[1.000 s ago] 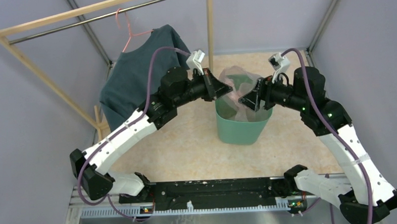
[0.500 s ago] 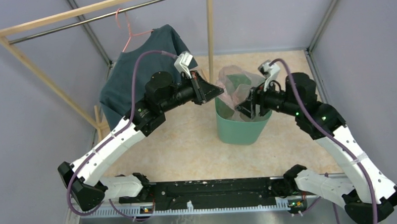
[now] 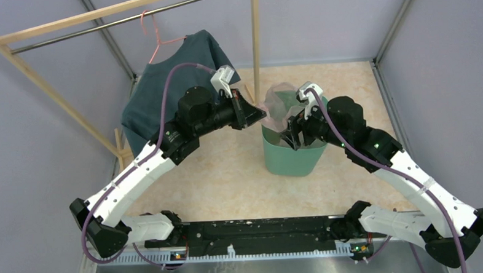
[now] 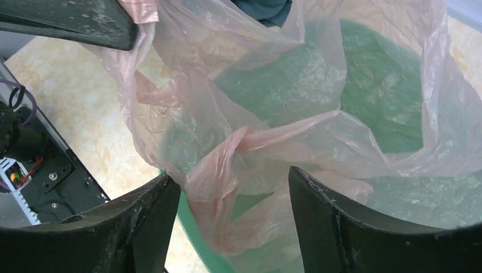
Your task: Put the trash bags into the trash bin
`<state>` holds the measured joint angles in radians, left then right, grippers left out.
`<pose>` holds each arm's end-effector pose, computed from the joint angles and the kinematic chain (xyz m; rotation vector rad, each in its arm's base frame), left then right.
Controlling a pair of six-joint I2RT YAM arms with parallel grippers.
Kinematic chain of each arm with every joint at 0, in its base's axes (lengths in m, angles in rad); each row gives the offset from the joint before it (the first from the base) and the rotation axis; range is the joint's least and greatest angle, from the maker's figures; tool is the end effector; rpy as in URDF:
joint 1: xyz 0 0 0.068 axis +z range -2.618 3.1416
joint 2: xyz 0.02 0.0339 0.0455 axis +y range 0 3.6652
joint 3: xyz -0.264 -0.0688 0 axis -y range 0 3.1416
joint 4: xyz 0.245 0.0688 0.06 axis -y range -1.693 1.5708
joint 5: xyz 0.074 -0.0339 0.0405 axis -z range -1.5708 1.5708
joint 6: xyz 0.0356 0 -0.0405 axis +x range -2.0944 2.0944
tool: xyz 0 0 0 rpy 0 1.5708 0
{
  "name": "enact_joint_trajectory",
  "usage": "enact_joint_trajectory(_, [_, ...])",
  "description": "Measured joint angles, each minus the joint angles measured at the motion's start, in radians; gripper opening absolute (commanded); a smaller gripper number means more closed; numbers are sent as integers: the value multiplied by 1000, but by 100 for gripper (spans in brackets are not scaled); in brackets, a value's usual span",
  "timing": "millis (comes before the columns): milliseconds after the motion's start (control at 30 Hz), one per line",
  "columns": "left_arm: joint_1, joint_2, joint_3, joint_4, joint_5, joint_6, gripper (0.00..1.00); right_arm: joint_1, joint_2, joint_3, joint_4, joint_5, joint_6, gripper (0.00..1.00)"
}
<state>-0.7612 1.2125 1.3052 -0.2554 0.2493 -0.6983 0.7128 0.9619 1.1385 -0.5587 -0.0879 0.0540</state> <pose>0.1915 -0.1946 0.4256 0.2618 1.8923 -1.2529 0.1502 0.1340 0.3913 -0.7022 1.8706 0.5864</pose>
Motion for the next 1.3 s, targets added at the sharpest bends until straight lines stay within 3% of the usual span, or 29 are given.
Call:
enact_joint_trajectory(167, [17, 0, 0, -50, -15, 23, 0, 0, -32, -29, 19, -21, -1, 59])
enact_joint_trajectory(467, [34, -15, 12, -92, -39, 50, 0, 0, -54, -72, 82, -110, 2, 57])
enact_joint_trajectory(867, [41, -39, 23, -124, -62, 77, 0, 0, -13, -81, 125, -208, 117, 1])
enact_joint_trajectory(900, [41, -45, 23, -128, -68, 79, 0, 0, -15, -71, 126, -211, 135, 0])
enact_joint_trajectory(1033, [46, -74, 23, -146, -83, 85, 0, 1, -45, -40, 131, -196, 237, 1])
enact_joint_trajectory(1167, [47, -93, 21, -150, -84, 88, 0, 1, -70, -37, 165, -172, 349, 28])
enact_joint_trajectory(1300, [47, -98, 7, -151, -82, 88, 0, 1, -68, -59, 231, -167, 438, 35])
